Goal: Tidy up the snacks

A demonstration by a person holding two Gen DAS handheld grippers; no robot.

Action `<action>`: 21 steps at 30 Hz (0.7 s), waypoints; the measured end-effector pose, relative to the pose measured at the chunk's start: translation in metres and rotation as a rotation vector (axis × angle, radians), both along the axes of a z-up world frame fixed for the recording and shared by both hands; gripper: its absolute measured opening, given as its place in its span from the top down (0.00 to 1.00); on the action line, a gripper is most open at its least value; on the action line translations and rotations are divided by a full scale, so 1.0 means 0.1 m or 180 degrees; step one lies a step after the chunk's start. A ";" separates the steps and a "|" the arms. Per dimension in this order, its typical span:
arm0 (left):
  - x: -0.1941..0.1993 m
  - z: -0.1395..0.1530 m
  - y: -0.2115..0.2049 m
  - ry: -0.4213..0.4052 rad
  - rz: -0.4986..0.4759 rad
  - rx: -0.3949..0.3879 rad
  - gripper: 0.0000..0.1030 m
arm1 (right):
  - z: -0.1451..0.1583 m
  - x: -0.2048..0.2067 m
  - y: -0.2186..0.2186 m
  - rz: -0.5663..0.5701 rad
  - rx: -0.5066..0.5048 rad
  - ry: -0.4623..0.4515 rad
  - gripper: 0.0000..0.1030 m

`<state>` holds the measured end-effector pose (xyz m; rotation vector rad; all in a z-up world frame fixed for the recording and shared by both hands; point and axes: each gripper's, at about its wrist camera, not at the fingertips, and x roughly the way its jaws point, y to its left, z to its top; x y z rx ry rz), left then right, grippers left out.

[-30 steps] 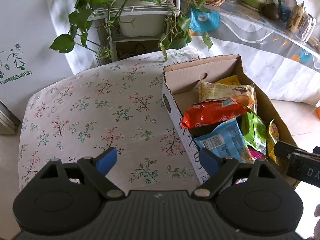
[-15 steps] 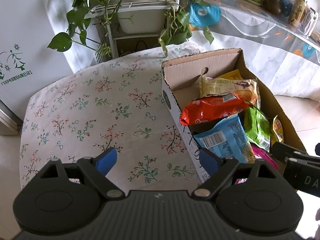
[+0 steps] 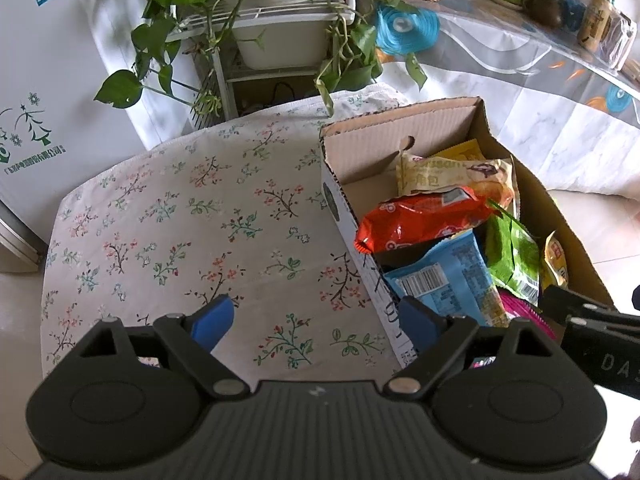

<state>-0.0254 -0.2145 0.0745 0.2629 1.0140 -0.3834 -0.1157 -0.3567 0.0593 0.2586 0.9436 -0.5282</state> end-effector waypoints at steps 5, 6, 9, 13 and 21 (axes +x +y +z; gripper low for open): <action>-0.01 0.00 -0.02 -0.0015 -0.0029 0.0022 0.13 | 0.00 0.02 0.02 0.0039 -0.0013 0.0015 0.00; -0.02 0.00 -0.02 -0.0016 -0.0041 0.0027 0.13 | -0.01 0.02 0.03 0.0048 -0.0013 0.0016 0.00; -0.03 0.00 -0.03 -0.0019 -0.0054 0.0047 0.13 | -0.01 0.03 0.03 0.0039 -0.0027 0.0028 0.00; -0.04 0.01 -0.04 -0.0042 -0.0069 0.0075 0.13 | -0.02 0.03 0.03 0.0023 -0.0081 0.0051 0.00; -0.05 0.00 -0.05 -0.0089 -0.0075 0.0168 0.13 | -0.04 0.05 0.05 0.0009 -0.0120 0.0094 0.00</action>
